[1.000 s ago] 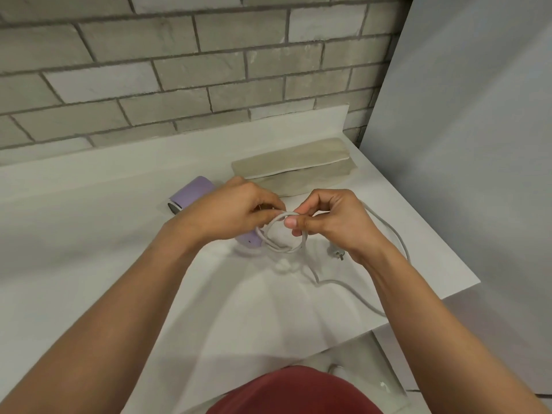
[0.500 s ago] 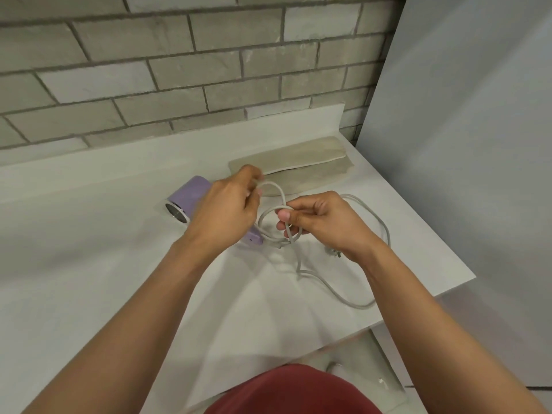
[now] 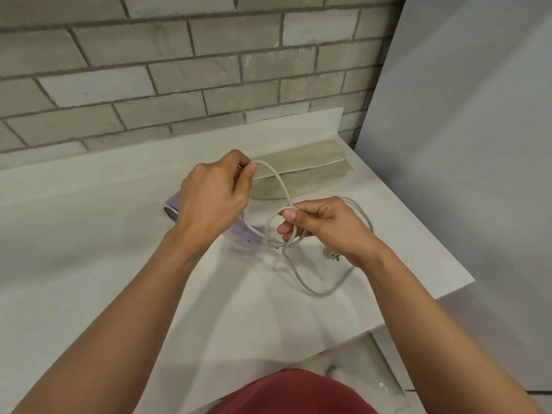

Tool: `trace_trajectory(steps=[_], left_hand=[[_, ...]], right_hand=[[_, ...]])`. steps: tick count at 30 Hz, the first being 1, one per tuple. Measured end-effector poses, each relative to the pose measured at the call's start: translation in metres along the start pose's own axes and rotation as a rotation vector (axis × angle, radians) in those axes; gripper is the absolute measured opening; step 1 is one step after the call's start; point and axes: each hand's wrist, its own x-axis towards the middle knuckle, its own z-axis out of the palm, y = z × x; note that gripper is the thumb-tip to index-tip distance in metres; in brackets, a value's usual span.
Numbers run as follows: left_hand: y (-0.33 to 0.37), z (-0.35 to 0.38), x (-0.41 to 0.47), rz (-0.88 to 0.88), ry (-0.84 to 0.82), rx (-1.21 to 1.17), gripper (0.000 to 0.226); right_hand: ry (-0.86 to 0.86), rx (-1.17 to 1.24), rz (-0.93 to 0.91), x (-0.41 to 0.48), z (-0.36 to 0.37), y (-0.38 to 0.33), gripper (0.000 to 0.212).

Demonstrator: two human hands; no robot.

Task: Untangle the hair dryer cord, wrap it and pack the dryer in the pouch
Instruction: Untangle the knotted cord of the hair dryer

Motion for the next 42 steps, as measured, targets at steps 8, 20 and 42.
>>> trace_trajectory(steps=[8, 20, 42], left_hand=[[-0.011, -0.003, 0.008, 0.370, -0.261, 0.187, 0.063], [0.004, 0.001, 0.005, 0.202, -0.151, 0.252, 0.035], [-0.012, 0.000, 0.009, 0.650, -0.085, 0.290, 0.036]], right_hand=[[-0.088, -0.164, 0.014, 0.001, -0.003, -0.005, 0.028], [0.009, -0.007, -0.025, -0.001, -0.005, -0.008, 0.020], [0.008, -0.067, -0.075, 0.000, -0.009, -0.014, 0.019]])
